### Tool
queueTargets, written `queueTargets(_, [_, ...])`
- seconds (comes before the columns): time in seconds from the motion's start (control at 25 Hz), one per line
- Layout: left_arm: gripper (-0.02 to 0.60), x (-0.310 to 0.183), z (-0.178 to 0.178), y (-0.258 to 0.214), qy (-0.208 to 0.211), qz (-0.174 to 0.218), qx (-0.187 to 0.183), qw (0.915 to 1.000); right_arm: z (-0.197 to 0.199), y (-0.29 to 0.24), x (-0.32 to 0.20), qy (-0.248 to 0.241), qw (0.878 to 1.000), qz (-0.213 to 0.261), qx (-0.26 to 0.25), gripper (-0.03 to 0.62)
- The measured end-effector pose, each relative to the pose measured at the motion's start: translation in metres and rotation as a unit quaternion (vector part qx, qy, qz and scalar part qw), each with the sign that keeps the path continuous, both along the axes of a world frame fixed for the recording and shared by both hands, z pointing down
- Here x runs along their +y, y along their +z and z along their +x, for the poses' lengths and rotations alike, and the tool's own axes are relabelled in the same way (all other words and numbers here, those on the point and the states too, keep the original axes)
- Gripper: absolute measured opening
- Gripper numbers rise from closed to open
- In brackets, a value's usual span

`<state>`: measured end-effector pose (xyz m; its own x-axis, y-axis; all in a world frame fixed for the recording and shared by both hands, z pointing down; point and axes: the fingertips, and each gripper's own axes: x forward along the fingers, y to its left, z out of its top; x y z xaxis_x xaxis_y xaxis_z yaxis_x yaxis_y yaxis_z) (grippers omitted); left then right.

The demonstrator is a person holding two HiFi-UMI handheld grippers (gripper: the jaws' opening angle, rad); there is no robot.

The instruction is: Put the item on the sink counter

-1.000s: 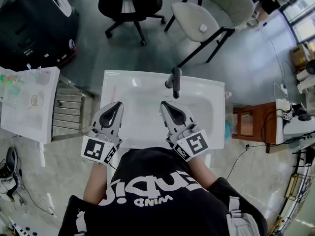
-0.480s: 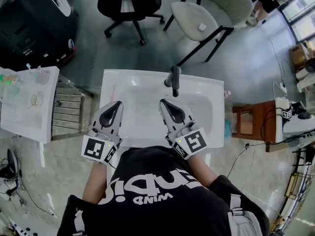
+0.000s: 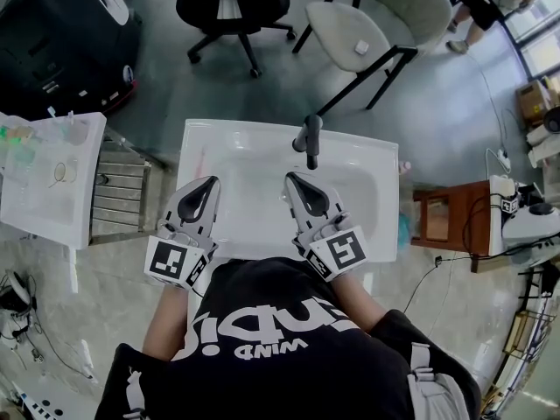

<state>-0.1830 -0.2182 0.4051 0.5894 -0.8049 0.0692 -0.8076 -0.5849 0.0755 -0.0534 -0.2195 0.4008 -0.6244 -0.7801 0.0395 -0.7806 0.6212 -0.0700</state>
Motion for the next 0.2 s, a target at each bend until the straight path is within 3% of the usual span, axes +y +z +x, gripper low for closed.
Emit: queueTargets(0.2, [0.02,-0.0014,0.0017,-0.0038,-0.002,-0.004,0.008,1.0,0.0027,0.0,-0.0009,-0.003,1.0,-0.001,0.0,0.015])
